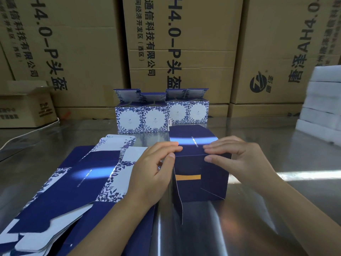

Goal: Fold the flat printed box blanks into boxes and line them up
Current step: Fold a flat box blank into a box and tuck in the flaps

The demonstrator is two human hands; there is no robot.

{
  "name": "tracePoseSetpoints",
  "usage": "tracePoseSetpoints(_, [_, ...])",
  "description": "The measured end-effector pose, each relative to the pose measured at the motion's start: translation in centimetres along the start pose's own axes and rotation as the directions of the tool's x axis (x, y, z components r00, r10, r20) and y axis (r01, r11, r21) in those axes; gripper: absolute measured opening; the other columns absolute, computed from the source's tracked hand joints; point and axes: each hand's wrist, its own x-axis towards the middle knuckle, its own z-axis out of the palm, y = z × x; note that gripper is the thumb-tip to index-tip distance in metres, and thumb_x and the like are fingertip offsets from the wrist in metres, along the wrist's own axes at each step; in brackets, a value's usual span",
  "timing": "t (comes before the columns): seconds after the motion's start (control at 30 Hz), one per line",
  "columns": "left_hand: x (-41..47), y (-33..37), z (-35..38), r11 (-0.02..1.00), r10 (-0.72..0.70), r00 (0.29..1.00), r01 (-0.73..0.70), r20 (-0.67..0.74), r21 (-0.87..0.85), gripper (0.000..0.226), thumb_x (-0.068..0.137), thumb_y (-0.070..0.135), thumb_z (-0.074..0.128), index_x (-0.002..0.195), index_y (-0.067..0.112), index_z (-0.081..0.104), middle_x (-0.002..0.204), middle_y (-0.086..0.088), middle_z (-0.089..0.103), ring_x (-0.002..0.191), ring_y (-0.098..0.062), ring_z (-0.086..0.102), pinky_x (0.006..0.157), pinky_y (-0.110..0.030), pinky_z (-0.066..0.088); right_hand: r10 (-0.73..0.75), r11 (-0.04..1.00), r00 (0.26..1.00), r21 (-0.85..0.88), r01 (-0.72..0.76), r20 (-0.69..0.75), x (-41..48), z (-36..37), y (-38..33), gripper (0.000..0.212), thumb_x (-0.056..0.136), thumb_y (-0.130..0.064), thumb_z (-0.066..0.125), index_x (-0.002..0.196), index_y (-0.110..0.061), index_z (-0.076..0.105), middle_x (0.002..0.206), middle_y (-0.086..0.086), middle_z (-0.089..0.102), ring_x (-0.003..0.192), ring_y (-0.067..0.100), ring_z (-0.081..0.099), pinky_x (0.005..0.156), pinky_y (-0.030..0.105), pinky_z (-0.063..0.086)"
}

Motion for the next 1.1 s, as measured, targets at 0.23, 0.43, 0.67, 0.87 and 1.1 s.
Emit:
tracePoseSetpoints(0.23, [0.0, 0.1, 0.0, 1.0, -0.013, 1.0, 0.013, 0.009, 0.007, 0.027, 0.086, 0.034, 0.04, 0.095, 0.043, 0.064, 0.111, 0.024, 0.062, 0.113, -0.001, 0.053, 0.085, -0.007, 0.038, -0.02, 1.0, 1.0, 0.002, 0.02, -0.006, 0.0, 0.1, -0.1, 0.015, 0.064, -0.031, 0.073, 0.079, -0.029, 0.076, 0.082, -0.015, 0.073, 0.093, 0.0, 0.063, 0.085, 0.01, 0.044])
tracePoseSetpoints(0.43, [0.0, 0.0, 0.0, 0.999, 0.001, 1.0, -0.002, 0.009, 0.038, 0.03, 0.087, 0.026, 0.042, 0.097, 0.041, 0.065, 0.112, 0.024, 0.061, 0.114, 0.001, 0.052, 0.095, -0.015, 0.037, 0.114, 0.99, 0.992, 0.077, -0.118, 0.054, 0.3, -0.5, 0.3, 0.02, 0.065, -0.02, 0.082, 0.078, -0.034, 0.077, 0.088, -0.017, 0.073, 0.096, -0.005, 0.063, 0.085, 0.006, 0.042])
tracePoseSetpoints(0.67, [0.0, -0.1, -0.1, 0.999, -0.007, 1.0, 0.006, 0.019, 0.032, 0.031, 0.087, 0.027, 0.041, 0.099, 0.039, 0.067, 0.113, 0.024, 0.061, 0.115, 0.0, 0.052, 0.095, -0.012, 0.037, 0.105, 0.994, 0.992, -0.021, -0.104, 0.07, 0.5, -1.5, 0.3, 0.025, 0.068, -0.022, 0.081, 0.075, -0.045, 0.074, 0.091, -0.029, 0.07, 0.1, -0.013, 0.058, 0.086, 0.001, 0.036])
tracePoseSetpoints(0.87, [0.0, 0.0, -0.1, 1.0, -0.015, 0.999, 0.014, 0.032, 0.012, 0.03, 0.087, 0.026, 0.041, 0.097, 0.044, 0.064, 0.113, 0.024, 0.061, 0.113, 0.0, 0.052, 0.088, -0.006, 0.036, 0.089, 0.996, 0.994, -0.035, -0.087, 0.064, 0.6, -1.5, 0.4, 0.016, 0.063, -0.035, 0.076, 0.075, -0.046, 0.073, 0.091, -0.03, 0.069, 0.102, -0.011, 0.056, 0.086, 0.001, 0.036])
tracePoseSetpoints(1.1, [0.0, 0.0, -0.1, 1.0, -0.027, 0.999, 0.027, 0.047, 0.005, 0.03, 0.087, 0.027, 0.04, 0.098, 0.044, 0.063, 0.114, 0.026, 0.059, 0.113, 0.0, 0.051, 0.087, -0.006, 0.036, 0.071, 0.996, 0.997, -0.048, -0.069, 0.034, 0.3, -1.2, 0.6, 0.019, 0.07, -0.023, 0.078, 0.079, -0.04, 0.073, 0.089, -0.029, 0.07, 0.102, -0.01, 0.057, 0.087, 0.002, 0.036])
